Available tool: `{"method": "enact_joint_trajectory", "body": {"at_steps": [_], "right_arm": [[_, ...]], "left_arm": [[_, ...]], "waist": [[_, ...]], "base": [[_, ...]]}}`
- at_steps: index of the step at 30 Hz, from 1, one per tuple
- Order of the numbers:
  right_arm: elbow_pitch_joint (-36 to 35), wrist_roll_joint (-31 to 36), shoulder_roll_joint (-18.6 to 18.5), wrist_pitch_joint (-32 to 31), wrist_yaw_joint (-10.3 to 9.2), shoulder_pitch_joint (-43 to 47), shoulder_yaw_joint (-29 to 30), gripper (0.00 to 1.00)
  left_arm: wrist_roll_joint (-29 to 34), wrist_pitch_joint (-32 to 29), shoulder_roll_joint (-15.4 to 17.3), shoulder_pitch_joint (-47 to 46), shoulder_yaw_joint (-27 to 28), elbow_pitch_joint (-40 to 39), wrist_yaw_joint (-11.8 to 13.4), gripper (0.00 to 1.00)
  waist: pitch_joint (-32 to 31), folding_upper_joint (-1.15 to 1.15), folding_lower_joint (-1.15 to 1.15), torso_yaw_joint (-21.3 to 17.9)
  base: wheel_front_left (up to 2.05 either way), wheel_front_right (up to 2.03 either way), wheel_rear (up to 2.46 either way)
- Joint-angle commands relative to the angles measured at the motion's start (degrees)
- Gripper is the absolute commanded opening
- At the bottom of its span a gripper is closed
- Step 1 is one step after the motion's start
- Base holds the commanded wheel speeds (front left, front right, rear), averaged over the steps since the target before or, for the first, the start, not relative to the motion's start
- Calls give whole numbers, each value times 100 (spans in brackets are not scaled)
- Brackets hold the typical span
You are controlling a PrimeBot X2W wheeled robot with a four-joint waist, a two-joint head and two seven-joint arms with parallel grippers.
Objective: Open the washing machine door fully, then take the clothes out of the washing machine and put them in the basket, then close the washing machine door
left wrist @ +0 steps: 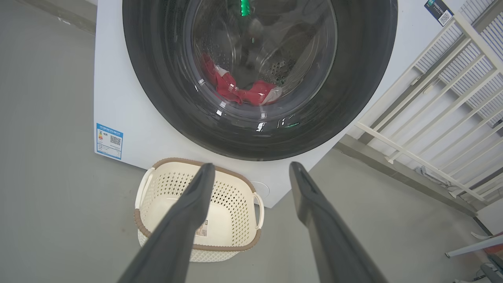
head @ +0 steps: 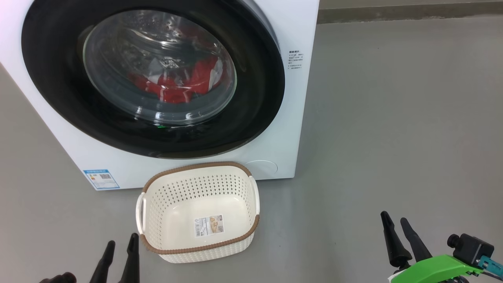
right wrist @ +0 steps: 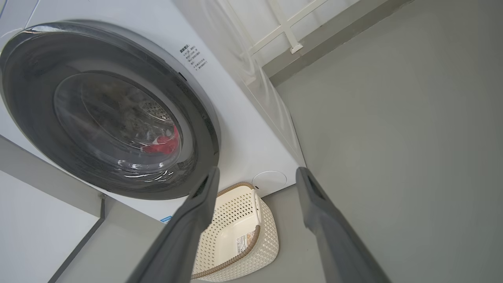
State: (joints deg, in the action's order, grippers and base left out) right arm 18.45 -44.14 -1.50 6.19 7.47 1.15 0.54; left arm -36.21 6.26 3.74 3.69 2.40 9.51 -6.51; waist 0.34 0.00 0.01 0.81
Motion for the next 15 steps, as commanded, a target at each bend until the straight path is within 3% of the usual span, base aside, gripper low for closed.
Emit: {"method": "enact_joint_trajectory", "body": {"at_steps": [1,15], "right_arm": [[-169,204,-81,109,1,-26,-111,100],[-173,926,-98,345,2,49,-108,100]], "left_arm": [[201,95,97,-47,115,-201,25,100],[1137,334,118,29,157,-297,-6,100]], "waist": [[1,0,0,-1],[17,0,0,5]], "base": [[0,0,0],[0,0,0]]}}
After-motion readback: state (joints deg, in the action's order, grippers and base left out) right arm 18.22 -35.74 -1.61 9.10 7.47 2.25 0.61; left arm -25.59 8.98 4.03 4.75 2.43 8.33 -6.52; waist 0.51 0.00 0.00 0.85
